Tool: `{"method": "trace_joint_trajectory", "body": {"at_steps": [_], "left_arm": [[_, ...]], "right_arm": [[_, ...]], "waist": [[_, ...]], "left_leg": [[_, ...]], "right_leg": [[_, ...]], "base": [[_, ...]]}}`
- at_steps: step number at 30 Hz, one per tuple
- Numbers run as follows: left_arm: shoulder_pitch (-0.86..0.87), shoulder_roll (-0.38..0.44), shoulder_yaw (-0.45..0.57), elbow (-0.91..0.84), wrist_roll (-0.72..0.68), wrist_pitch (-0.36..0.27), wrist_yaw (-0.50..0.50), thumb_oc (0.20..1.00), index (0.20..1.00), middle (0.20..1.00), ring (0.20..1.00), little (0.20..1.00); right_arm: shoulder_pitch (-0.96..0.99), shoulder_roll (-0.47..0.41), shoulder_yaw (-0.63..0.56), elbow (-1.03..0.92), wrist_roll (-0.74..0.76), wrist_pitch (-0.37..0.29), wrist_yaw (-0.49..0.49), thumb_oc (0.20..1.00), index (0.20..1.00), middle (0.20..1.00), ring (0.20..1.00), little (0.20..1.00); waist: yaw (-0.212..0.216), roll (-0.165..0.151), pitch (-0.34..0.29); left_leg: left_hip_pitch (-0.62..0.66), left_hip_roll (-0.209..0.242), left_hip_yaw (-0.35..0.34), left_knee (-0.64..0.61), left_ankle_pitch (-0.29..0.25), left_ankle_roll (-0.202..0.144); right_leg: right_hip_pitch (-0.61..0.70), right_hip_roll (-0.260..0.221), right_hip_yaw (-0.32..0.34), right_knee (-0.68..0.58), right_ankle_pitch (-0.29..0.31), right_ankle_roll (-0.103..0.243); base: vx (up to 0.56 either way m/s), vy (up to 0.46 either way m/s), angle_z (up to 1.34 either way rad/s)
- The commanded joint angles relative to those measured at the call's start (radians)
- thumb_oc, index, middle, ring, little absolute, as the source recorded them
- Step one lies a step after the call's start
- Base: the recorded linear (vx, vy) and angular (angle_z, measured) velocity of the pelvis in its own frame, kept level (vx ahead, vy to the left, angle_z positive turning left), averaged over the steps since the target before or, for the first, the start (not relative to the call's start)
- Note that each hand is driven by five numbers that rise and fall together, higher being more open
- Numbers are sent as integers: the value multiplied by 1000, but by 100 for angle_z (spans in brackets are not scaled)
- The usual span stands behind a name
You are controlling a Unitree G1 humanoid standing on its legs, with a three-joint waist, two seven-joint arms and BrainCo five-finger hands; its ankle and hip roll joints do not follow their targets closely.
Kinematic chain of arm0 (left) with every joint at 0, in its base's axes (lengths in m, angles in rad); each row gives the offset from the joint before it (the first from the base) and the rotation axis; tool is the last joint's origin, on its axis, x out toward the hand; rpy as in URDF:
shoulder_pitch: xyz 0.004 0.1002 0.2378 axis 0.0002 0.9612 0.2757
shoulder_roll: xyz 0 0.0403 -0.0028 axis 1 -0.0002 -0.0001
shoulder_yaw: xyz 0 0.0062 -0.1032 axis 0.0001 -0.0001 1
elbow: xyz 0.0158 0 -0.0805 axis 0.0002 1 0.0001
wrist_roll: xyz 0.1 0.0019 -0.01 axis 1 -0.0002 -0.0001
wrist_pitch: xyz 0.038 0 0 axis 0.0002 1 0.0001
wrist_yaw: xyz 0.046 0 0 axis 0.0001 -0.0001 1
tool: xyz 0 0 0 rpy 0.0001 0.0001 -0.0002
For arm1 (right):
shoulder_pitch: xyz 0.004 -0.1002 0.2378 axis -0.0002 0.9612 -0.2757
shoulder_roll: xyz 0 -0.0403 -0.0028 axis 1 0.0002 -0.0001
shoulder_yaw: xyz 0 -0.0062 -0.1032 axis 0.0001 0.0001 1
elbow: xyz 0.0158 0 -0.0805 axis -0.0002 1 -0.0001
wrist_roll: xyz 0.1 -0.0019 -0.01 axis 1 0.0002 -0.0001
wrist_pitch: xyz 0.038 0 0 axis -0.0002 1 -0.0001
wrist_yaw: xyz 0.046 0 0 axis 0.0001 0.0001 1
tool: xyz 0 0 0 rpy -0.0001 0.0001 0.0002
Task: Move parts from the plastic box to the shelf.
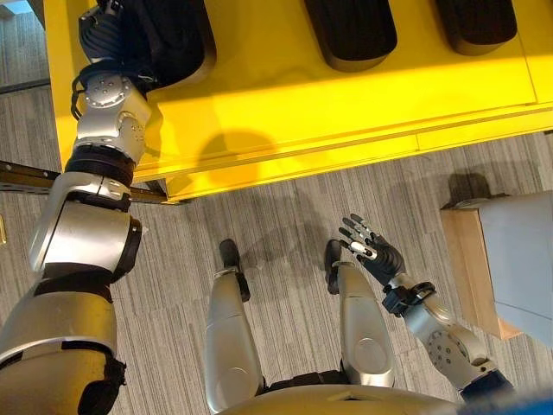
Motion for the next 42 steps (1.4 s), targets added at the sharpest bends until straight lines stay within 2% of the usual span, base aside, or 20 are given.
{"method": "trace_joint_trajectory", "body": {"at_steps": [1, 7, 12, 33, 34, 35, 36, 42], "left_arm": [[-86, 14, 35, 54, 0, -50, -1, 200, 200, 200, 200, 200], [-98, 23, 34, 58, 1, -47, 0, 200, 200, 200, 200, 200], [-89, 19, 60, 60, -60, -54, 5, 200, 200, 200, 200, 200], [-90, 4, 91, 68, -78, -45, 19, 200, 200, 200, 200, 200], [-92, 6, 85, 72, -71, -40, 16, 467, 467, 467, 467, 467], [-93, 8, 82, 74, -69, -38, 14, 862, 862, 862, 862, 862], [-98, 14, 76, 78, -57, -33, 11, 1000, 1000, 1000, 1000, 1000], [-105, 17, 72, 89, -40, -29, 11, 1000, 1000, 1000, 1000, 1000]], "right_arm": [[60, -29, -28, -8, 4, -17, 11, 1000, 1000, 1000, 1000, 1000], [68, -30, -34, -5, 7, -17, 13, 1000, 1000, 1000, 1000, 1000], [70, -35, -34, -2, 6, -14, 11, 1000, 1000, 1000, 1000, 1000], [63, -49, -30, 4, 7, -14, 10, 1000, 1000, 1000, 1000, 1000], [64, -49, -30, 6, 9, -11, 11, 1000, 1000, 1000, 1000, 1000], [64, -50, -31, 5, 10, -11, 12, 1000, 1000, 1000, 1000, 1000], [66, -54, -32, 5, 11, -11, 13, 1000, 1000, 1000, 1000, 1000], [73, -64, -38, 3, 13, -10, 18, 1000, 1000, 1000, 1000, 1000]], "waist": [[0, 2, -72], [-2, 5, -75], [3, 9, -75], [10, 12, -68], [9, 11, -68], [9, 11, -69], [8, 12, -69], [10, 13, -67]], "left_leg": [[25, 44, 44, 66, -94, -13], [24, 45, 46, 68, -95, -14], [18, 43, 40, 71, -97, -14], [15, 38, 34, 74, -96, -11], [15, 38, 34, 75, -96, -9], [15, 37, 34, 73, -95, -9], [15, 37, 33, 74, -95, -9], [13, 35, 35, 72, -92, -10]], "right_leg": [[24, -31, 5, -21, -17, 12], [16, -31, 10, -16, -14, 12], [13, -32, 9, -10, -17, 12], [12, -32, 12, 3, -17, 11], [11, -32, 11, 3, -17, 10], [11, -33, 10, 2, -16, 11], [11, -34, 10, 3, -16, 11], [10, -37, 6, 5, -15, 11]], "base": [[0, 0, 0], [1, -4, -3], [0, -4, -1], [0, 0, 0], [0, 0, 0], [0, 0, 0], [0, 0, 0], [0, 0, 0]]}}
